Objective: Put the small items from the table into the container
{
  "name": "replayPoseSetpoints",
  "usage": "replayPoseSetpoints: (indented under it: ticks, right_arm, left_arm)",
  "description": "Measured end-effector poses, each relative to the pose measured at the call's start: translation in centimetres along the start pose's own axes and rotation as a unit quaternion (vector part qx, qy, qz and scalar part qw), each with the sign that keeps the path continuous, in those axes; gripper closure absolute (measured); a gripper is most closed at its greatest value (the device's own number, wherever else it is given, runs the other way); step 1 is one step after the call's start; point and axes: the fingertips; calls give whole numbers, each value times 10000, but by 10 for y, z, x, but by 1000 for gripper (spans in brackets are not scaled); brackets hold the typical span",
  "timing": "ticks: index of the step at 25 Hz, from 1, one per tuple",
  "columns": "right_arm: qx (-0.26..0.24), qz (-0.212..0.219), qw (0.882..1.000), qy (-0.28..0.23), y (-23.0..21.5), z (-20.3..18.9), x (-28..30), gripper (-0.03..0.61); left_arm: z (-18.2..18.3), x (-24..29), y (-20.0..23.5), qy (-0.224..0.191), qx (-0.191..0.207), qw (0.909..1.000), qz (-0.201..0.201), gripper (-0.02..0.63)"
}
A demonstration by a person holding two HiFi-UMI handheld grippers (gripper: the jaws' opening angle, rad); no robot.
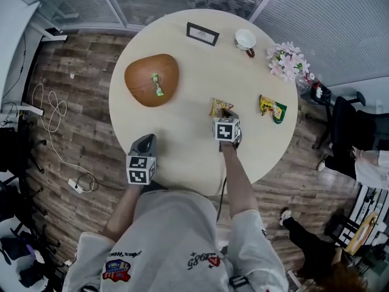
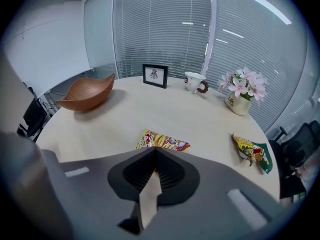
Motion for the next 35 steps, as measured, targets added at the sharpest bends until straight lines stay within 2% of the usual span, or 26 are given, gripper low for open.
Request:
replayPoseSetpoints:
  ticks: [8, 12, 16, 20, 24, 28, 32, 35]
  right_arm:
    - [97, -75, 9995, -274, 3, 5, -13, 577]
    - [-21, 23, 9976, -697, 18, 37, -31, 577]
    - [-251, 325, 9933, -1077, 60, 82, -47, 577]
    - [-435, 872, 9867, -1301, 131, 119, -55, 577]
    - [-713, 1308, 9810, -1242, 202, 145, -38, 577]
    - [-813, 1430, 9816, -972, 250, 153, -7, 577]
    - [-816, 1380, 9855, -548, 272, 148, 20, 575]
    - [-700, 1230, 9891, -419, 273, 144, 30, 574]
  left_arm:
    - [2, 2, 8, -31, 33, 10000, -85, 606]
    - [8, 7, 7, -68, 31, 9998, -167, 606]
    - [18, 13, 12, -150, 1, 9996, -258, 606]
    - [26, 10, 30, -260, -71, 9993, -276, 606]
    - [32, 9, 58, -308, -144, 9992, -220, 606]
    - [29, 4, 86, -288, -190, 9992, -204, 606]
    - [32, 3, 113, -306, -216, 9989, -266, 606]
    - [36, 5, 129, -321, -209, 9987, -332, 606]
Point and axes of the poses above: the fingertips, and each gripper's own axes: x forward along the fingers, y to its left, z out of its top, and after that the axes turned 5 degrees about z, right-handed
